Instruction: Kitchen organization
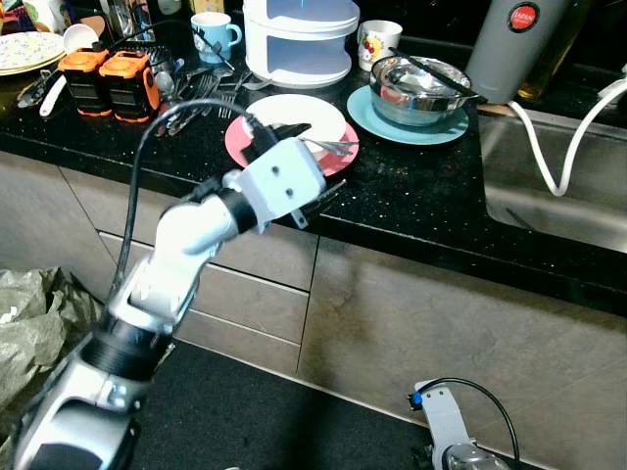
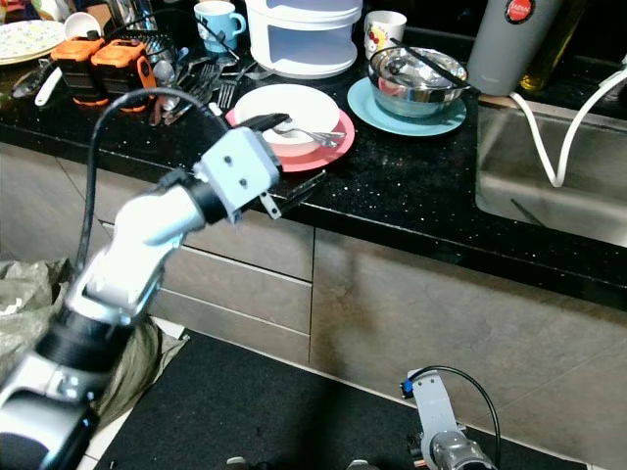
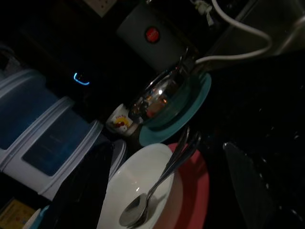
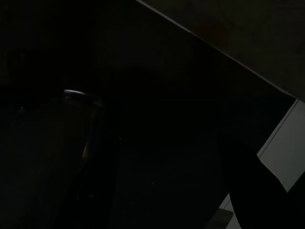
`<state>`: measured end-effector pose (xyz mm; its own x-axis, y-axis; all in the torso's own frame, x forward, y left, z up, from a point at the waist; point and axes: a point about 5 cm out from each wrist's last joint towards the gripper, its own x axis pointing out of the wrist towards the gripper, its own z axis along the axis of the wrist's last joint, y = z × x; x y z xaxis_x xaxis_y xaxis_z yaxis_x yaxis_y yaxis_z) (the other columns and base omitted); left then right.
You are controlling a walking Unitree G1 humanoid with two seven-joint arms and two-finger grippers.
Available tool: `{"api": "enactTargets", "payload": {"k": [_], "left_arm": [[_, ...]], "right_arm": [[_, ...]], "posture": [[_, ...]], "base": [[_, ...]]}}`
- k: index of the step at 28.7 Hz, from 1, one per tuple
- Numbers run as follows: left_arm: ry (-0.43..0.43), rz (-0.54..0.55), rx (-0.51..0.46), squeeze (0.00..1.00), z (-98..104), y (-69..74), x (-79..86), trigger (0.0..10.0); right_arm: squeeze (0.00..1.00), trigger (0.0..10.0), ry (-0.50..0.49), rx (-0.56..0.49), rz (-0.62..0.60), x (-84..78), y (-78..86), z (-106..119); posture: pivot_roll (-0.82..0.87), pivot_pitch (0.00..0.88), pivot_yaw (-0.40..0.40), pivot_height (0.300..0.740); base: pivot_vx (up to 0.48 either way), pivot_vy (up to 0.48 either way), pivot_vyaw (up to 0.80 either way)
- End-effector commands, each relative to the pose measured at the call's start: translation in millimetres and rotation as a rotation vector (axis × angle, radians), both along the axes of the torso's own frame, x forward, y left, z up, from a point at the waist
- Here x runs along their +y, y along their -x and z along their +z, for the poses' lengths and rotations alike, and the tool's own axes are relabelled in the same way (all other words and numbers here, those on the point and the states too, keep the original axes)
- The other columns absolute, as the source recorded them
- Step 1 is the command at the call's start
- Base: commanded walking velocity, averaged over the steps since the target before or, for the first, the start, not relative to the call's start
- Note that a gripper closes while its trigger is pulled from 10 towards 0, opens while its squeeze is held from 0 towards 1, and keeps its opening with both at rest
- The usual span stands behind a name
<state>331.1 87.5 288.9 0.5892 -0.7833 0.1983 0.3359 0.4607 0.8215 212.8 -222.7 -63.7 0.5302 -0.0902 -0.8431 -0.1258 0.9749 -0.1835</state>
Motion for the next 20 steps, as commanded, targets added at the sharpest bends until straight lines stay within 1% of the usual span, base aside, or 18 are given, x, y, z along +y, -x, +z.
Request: {"api": "enactTargets", "payload": {"k": [1,2,4,6,8,11,13,14,20], "left_arm": [[-0.052,0.017,-0.041,0.0,0.7,-3.3,1.3,10.0],[-0.052,0.017,-0.041,0.0,0.7,-3.3,1.3,10.0],[-0.078,0.034,-0.082,0.0,4.2,-7.3,2.4,10.0],[-0.087,0.029,-0.105,0.0,5.5,-10.7,2.1,10.0],[-0.096,0.003,-0.138,0.0,8.6,-12.4,-3.0,10.0],[-0.099,-0.008,-0.142,0.0,9.3,-12.8,-4.6,10.0],[-0.107,-0.039,-0.145,0.0,10.1,-13.5,-9.1,10.0],[-0.124,-0.064,-0.135,0.0,7.9,-13.8,-12.5,10.0],[-0.155,-0.105,-0.084,0.0,0.3,-16.6,-15.4,10.0]], "right_arm": [[0.0,10.0,0.001,0.012,-0.018,-2.6,7.2,-3.5],[0.0,10.0,0.001,0.012,-0.018,-2.6,7.2,-3.5],[0.0,10.0,0.001,0.014,-0.022,-3.4,9.3,-4.4],[0.0,10.0,0.005,0.018,-0.02,-4.5,11.3,-5.3],[0.0,10.0,0.012,0.022,-0.021,-6.0,14.2,-6.4],[0.0,10.0,0.014,0.024,-0.02,-6.3,14.9,-6.7],[0.0,10.0,0.017,0.027,-0.022,-7.2,17.2,-7.7],[0.0,10.0,0.017,0.028,-0.028,-7.9,19.3,-8.6],[0.0,10.0,0.018,0.025,-0.033,-9.0,21.4,-9.3]], "posture": [[0.05,0.216,-0.013,0.74],[0.05,0.216,-0.013,0.74],[0.04,0.228,-0.015,0.74],[0.03,0.231,-0.016,0.74],[0.02,0.237,-0.017,0.74],[0.02,0.237,-0.017,0.74],[0.01,0.238,-0.013,0.74],[0.01,0.24,-0.012,0.74],[0.0,0.253,-0.012,0.74]], "base": [[0.0,0.0,0.0],[0.0,0.0,0.0],[0.0,0.0,0.0],[0.0,0.0,0.0],[0.0,0.0,0.0],[0.0,0.0,0.0],[0.0,0.0,0.0],[0.0,0.0,0.0],[0.0,0.0,0.0]]}}
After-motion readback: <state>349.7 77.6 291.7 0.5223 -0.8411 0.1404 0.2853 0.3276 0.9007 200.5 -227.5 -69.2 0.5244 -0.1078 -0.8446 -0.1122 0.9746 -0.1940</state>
